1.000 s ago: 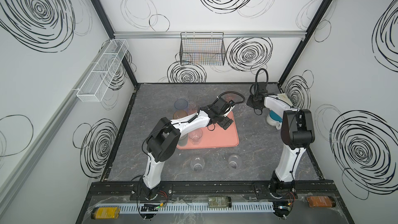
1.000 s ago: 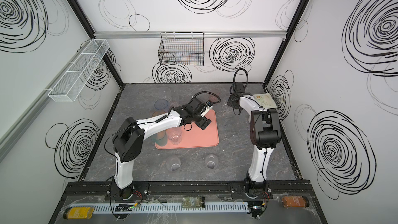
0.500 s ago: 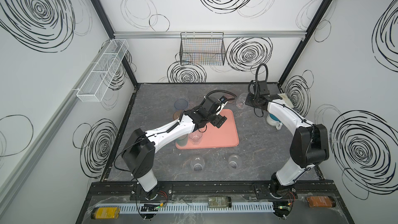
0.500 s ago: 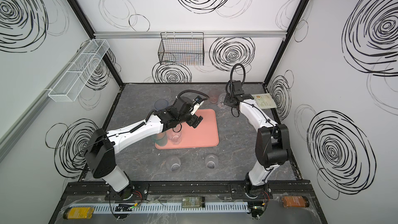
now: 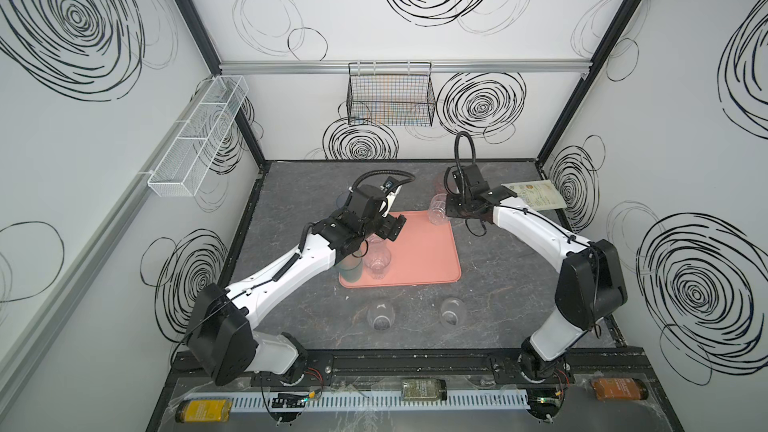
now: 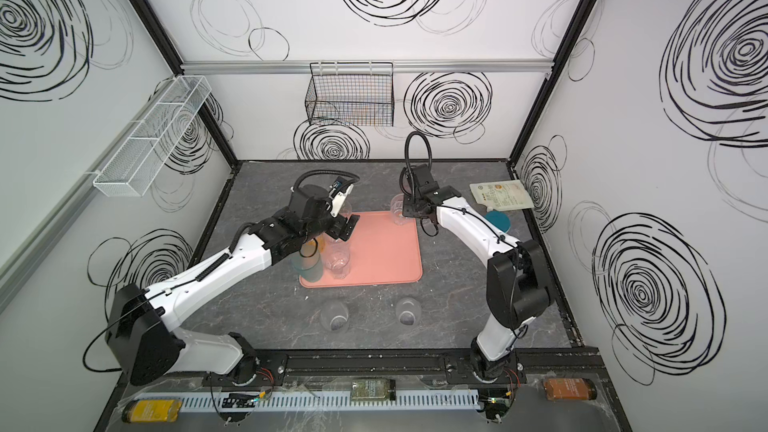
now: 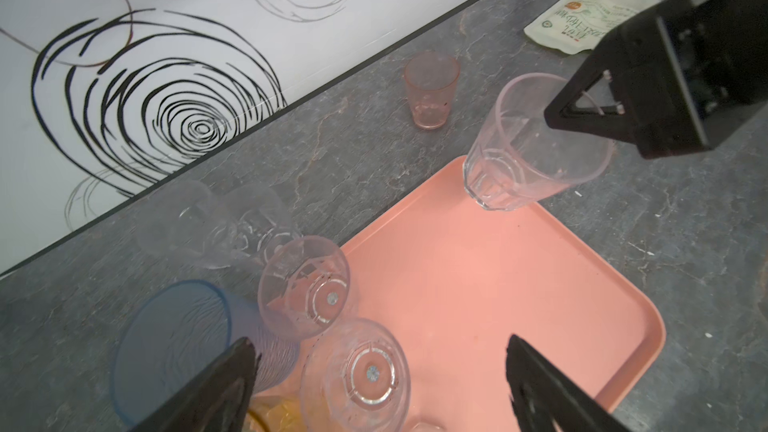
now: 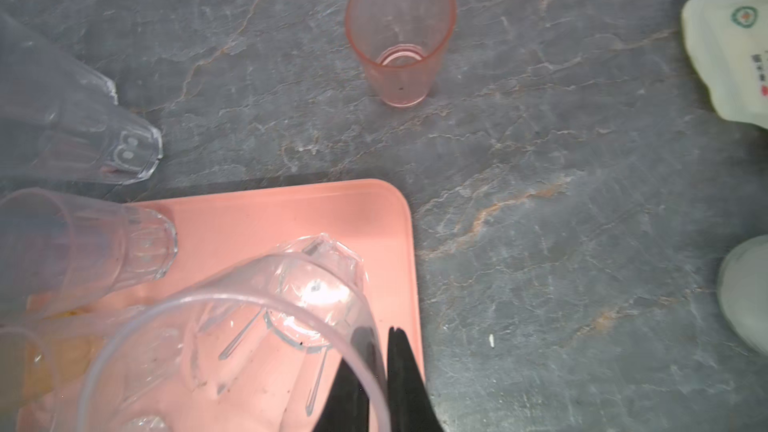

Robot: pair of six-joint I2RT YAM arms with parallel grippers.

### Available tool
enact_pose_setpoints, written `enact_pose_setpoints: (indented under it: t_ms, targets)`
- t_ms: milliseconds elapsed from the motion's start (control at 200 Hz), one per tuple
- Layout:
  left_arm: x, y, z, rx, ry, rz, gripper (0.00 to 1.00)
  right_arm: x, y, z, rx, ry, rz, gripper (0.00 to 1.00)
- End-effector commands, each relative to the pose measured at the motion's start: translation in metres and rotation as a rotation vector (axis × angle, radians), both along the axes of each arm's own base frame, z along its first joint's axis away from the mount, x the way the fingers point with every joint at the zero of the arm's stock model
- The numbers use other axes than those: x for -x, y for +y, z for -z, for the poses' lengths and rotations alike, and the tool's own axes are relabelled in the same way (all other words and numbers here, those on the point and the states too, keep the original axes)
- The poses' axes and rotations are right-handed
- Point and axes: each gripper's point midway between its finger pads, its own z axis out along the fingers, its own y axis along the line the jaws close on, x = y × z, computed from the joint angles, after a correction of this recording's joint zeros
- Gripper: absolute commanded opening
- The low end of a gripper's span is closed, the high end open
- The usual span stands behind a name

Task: Place the glasses into the tray
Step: 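Carry the clear glass over the tray with right gripper while left arm draws back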

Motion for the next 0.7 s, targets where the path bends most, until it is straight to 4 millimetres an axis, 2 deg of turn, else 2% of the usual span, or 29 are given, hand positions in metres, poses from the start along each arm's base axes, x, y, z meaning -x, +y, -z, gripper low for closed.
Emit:
enact_pose_setpoints:
  t_ms: [0, 155, 285, 510, 695]
  targets:
    - [-0.003, 0.022, -0.006, 0.059, -0.022, -0.076, 0.96, -0.004, 0.022, -0.004, 0.015, -0.005, -0.046, 0.03]
    - [-0.004, 0.053, -0.003, 0.132, -0.01, -0.167, 0.96, -0.006, 0.056, 0.012, 0.023, 0.018, -0.109, 0.03]
    - [-0.003, 0.067, 0.006, 0.143, 0.012, -0.213, 0.96, -0.013, 0.075, 0.022, 0.041, 0.034, -0.136, 0.03]
    - [0.001, 0.068, 0.017, 0.153, 0.031, -0.213, 0.96, -0.026, 0.094, 0.039, 0.093, 0.061, -0.158, 0.02]
    - [0.0, 0.063, 0.021, 0.163, 0.045, -0.202, 0.96, -0.035, 0.1, 0.048, 0.118, 0.072, -0.16, 0.02]
